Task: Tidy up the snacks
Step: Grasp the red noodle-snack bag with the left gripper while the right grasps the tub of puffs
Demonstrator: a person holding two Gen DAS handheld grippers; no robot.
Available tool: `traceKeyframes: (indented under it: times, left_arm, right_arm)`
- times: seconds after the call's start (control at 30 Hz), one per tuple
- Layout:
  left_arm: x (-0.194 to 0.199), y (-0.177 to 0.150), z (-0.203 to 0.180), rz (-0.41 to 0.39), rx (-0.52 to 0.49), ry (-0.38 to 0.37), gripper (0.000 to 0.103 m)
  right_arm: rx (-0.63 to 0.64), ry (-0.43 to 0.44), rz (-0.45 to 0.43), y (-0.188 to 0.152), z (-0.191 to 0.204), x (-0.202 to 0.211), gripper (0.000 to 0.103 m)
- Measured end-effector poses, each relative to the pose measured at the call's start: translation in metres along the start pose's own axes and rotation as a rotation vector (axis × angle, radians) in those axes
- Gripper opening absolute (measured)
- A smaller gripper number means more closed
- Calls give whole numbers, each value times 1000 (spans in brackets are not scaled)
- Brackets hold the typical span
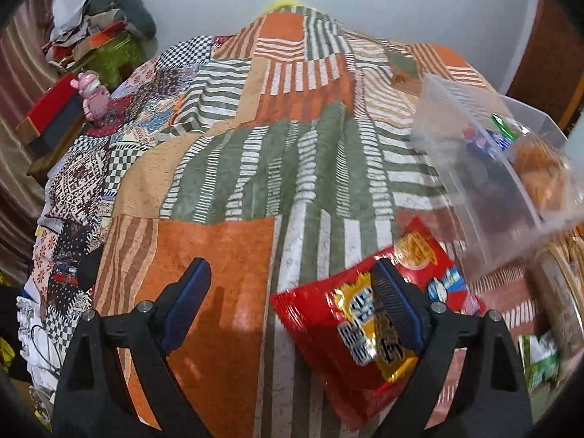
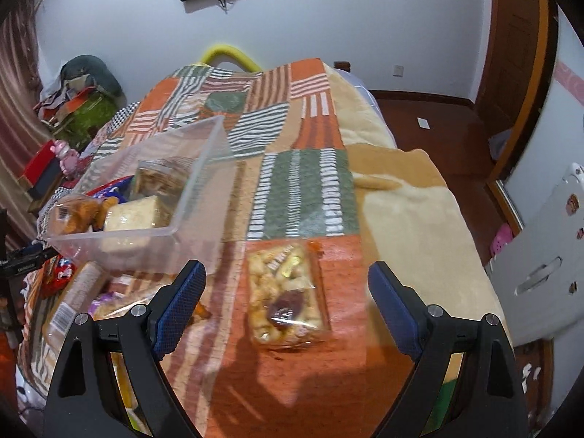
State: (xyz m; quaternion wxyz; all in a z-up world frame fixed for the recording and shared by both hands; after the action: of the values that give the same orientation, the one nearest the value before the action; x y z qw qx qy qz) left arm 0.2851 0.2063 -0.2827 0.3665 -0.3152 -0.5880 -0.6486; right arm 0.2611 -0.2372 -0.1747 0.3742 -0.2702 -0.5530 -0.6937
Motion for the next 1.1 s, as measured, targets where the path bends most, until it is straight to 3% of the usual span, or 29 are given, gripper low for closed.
traceKeyframes:
  times: [0.27,0.4,0.53,0.87,1.0,1.1]
  left_arm:
    - [22,-17,-27,-20,-130,-12,91]
    - [36,-10,-41,-65,-174,-73,91]
    - [36,2,-59,-85,-257,-84,95]
    - [-17,23,-60,14,-197,-295,97]
    - [-11,11,-61,12,-184,-358,97]
    - [-2,-3,-66,24,-195,-352,97]
  right_arm:
    - [-40,16,36,-9,-7,-5,89]
    - [-23,12,34,-13,-5,-2,89]
    - [-15,5,25,-12,-7,2,89]
    - [-19,-13,39,-10,-12,-4,89]
    - [-18,-18,41,-10,-14,-7,89]
    - [-25,-11,50,-10,-14,-11,89]
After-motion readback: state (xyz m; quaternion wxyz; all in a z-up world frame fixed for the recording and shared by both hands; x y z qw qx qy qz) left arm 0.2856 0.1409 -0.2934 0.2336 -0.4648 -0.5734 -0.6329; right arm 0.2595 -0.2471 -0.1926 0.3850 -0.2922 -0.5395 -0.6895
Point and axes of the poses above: each gripper's, at about its wrist camera, not at the fingertips, and x roughly against the way its jaws point, z to its left, y to its top, the point moved 6 cm from there along -x, roughly the way its jaws point, and after that the axes turned 12 degrees about -x, right-handed, at the moved point
